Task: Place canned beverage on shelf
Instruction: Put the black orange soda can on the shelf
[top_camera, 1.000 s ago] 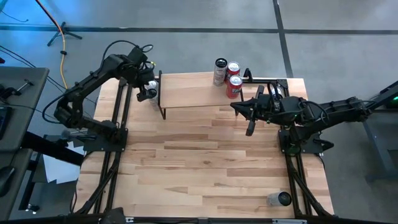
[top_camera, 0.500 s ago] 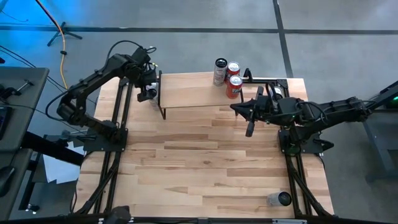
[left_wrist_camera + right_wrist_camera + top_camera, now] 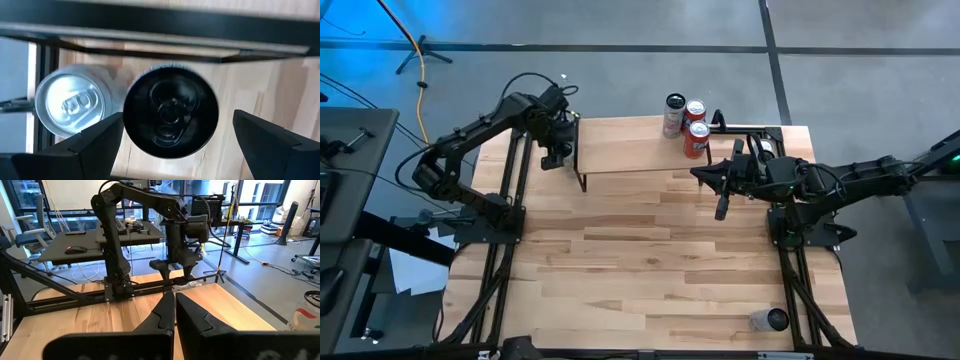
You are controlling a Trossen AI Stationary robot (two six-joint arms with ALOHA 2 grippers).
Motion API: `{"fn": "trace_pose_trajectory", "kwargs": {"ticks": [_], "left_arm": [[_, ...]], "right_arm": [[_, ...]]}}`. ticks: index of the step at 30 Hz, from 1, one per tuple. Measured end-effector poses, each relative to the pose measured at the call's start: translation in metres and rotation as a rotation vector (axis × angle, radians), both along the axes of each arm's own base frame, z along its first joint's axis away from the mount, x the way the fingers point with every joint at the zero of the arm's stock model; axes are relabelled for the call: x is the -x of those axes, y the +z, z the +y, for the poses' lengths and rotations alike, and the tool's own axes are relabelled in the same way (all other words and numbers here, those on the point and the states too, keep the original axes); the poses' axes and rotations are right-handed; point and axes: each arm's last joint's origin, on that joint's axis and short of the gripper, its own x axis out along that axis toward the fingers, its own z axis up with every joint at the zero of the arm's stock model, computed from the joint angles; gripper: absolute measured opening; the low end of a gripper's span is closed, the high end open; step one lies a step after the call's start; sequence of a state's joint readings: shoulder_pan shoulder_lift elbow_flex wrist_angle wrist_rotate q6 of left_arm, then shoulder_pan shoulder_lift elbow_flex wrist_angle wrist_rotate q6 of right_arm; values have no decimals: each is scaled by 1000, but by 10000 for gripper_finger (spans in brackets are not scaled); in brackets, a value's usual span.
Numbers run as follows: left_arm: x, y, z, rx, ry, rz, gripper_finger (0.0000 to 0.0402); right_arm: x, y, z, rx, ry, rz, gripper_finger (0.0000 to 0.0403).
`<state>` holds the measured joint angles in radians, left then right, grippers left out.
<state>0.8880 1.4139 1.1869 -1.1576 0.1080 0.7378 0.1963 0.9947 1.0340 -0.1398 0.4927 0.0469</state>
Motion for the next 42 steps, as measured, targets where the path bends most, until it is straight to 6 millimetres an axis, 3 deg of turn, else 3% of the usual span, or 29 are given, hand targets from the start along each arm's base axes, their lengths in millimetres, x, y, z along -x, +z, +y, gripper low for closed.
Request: {"fn": "trace_pose_trajectory", "kwargs": {"ticks": [20,29,38,42], "left_arm": [[-10,-7,-3,-42,-10,-12,334],[-10,-7,-3,-41,-10,-14,280],[-10,-6,-3,-33,24,-23,199],[-7,-3,-6,-18,65,-4,192]], "right_arm": [[0,0,0,-1,-1,0,0],[0,0,0,2,-11,0,0],[0,0,0,3,-12,1,0],[0,0,0,3,-12,1,0]]}}
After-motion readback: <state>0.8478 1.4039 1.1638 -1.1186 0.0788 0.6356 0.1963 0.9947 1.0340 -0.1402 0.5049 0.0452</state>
